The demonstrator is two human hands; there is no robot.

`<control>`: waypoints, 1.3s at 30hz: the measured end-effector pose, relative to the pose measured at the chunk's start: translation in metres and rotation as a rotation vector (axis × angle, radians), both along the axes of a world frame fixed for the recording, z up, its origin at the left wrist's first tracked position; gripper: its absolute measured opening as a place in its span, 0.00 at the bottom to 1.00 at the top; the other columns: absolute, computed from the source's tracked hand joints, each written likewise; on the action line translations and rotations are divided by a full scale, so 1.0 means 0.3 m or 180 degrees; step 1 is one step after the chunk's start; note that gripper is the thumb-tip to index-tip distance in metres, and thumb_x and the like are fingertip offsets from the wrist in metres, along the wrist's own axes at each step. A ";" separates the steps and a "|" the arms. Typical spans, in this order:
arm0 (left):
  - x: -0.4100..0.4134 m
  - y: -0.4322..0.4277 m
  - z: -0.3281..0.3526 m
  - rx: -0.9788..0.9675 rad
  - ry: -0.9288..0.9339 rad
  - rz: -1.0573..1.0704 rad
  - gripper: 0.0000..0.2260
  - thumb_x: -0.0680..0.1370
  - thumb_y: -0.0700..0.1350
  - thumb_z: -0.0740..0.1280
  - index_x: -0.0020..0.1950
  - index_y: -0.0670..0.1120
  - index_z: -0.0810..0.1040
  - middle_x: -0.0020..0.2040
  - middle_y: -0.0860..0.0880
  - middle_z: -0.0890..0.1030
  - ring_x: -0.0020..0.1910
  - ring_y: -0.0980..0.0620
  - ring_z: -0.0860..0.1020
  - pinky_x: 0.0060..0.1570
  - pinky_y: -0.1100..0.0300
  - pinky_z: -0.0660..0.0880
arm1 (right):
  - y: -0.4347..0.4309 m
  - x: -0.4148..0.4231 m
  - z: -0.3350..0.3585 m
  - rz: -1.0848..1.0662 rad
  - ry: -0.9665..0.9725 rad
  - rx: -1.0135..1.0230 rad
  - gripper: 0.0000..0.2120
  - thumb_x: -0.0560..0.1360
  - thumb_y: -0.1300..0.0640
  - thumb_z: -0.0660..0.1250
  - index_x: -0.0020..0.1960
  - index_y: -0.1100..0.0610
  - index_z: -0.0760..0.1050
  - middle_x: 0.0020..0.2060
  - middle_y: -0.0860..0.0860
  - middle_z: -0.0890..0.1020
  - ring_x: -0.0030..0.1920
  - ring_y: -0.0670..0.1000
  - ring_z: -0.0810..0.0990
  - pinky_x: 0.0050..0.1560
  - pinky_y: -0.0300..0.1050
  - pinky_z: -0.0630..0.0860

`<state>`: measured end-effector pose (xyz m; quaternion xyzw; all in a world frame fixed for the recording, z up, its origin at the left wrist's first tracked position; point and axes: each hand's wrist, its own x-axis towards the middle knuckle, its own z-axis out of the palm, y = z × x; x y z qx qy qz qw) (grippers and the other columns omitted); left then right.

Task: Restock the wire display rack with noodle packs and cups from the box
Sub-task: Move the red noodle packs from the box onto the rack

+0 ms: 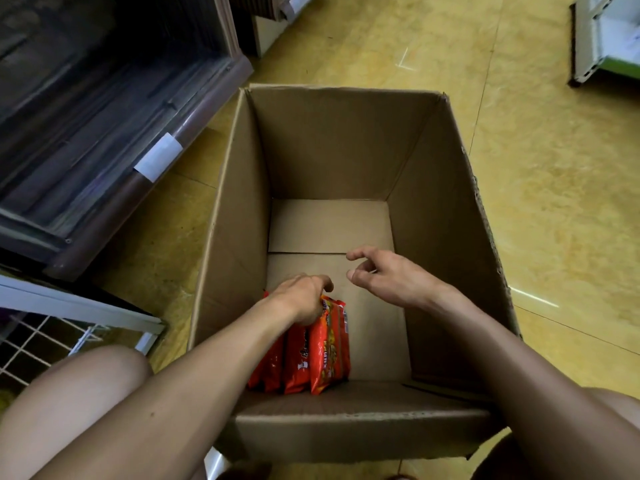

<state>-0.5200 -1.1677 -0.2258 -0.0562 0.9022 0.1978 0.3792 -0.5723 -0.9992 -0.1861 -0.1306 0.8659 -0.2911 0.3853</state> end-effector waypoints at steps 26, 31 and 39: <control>-0.010 0.007 -0.017 0.0561 0.0953 0.0062 0.07 0.75 0.37 0.71 0.48 0.47 0.85 0.48 0.49 0.86 0.50 0.51 0.82 0.54 0.59 0.77 | 0.051 -0.022 0.014 0.0465 -0.0021 0.0665 0.22 0.82 0.44 0.62 0.75 0.46 0.67 0.68 0.50 0.77 0.66 0.50 0.76 0.68 0.49 0.71; -0.044 -0.009 0.006 0.0603 0.1418 0.0445 0.03 0.76 0.42 0.73 0.44 0.50 0.83 0.41 0.56 0.80 0.46 0.54 0.79 0.43 0.66 0.71 | 0.061 -0.024 0.019 0.0359 -0.0063 0.0582 0.23 0.82 0.44 0.63 0.76 0.46 0.66 0.68 0.51 0.77 0.65 0.51 0.77 0.68 0.50 0.72; -0.052 -0.033 0.088 0.0650 0.2164 0.0794 0.02 0.79 0.47 0.70 0.47 0.51 0.78 0.46 0.52 0.81 0.53 0.47 0.79 0.49 0.55 0.71 | 0.045 -0.027 0.003 0.0393 -0.0154 0.0426 0.35 0.77 0.38 0.67 0.80 0.45 0.58 0.73 0.53 0.71 0.68 0.53 0.75 0.69 0.51 0.72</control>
